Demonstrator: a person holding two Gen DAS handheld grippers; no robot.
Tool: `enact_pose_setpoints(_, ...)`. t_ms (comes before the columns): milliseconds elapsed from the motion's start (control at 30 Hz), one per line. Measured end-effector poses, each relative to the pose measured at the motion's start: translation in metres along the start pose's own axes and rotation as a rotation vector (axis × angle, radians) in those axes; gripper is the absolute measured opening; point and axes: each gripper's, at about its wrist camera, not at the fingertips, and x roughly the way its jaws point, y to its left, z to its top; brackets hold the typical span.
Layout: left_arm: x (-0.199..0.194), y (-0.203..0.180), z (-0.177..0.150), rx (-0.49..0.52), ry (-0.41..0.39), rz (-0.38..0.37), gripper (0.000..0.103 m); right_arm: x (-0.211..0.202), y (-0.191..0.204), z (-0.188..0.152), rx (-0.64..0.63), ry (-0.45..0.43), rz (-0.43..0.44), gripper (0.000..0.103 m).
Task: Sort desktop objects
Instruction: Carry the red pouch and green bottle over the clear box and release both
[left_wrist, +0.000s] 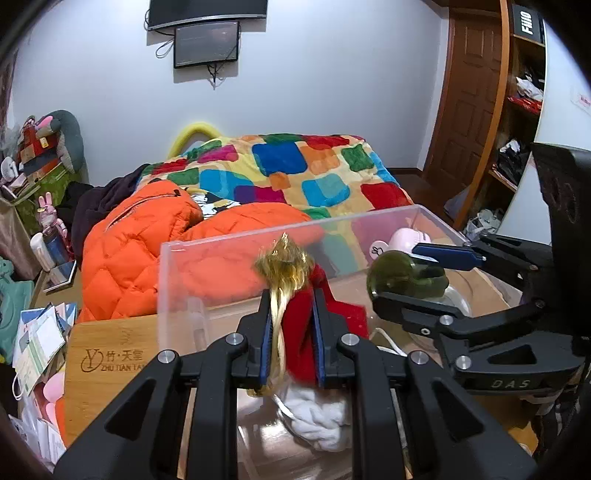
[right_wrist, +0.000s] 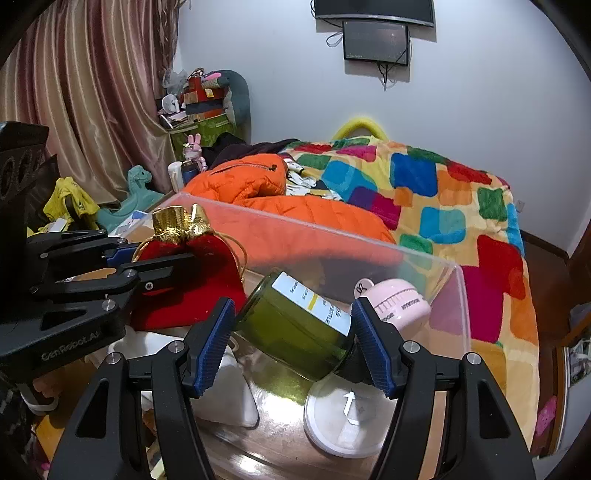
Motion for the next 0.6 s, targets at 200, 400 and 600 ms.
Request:
enact_pose_setpoints(200,0.001,-0.004,-0.004,0.020,0.000,0.007,0.016,0.004,-0.002,-0.006,0.016,0.018,0.001,0.062)
enact_pose_setpoints(400,0.002,-0.008,-0.006,0.041,-0.009,0.020,0.021,0.004,-0.002,-0.009,0.011,0.019,0.003,0.063)
enact_pose_setpoints(600,0.002,-0.011,-0.008,0.061,-0.016,0.035,0.030,0.002,-0.005,-0.012,0.019,0.018,0.020,0.065)
